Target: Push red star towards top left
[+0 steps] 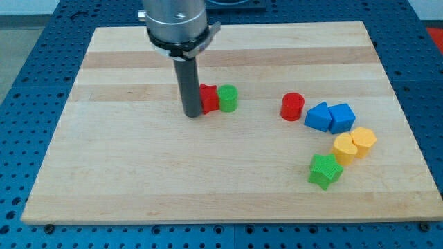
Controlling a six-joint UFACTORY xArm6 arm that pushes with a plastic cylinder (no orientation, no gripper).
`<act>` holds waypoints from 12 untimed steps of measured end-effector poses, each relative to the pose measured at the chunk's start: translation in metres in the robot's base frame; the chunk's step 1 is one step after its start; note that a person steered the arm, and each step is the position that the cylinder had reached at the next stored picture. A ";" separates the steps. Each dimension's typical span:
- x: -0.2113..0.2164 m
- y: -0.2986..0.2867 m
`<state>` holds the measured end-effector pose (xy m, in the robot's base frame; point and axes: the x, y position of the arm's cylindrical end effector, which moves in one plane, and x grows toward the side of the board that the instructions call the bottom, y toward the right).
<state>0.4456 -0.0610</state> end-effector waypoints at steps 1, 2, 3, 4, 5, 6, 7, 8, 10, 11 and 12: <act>0.023 0.009; 0.002 0.018; -0.032 0.020; -0.061 0.021; -0.088 0.006; -0.122 -0.016; -0.146 -0.065; -0.175 -0.091; -0.173 -0.059; -0.173 -0.009; -0.215 0.011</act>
<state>0.2307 -0.0499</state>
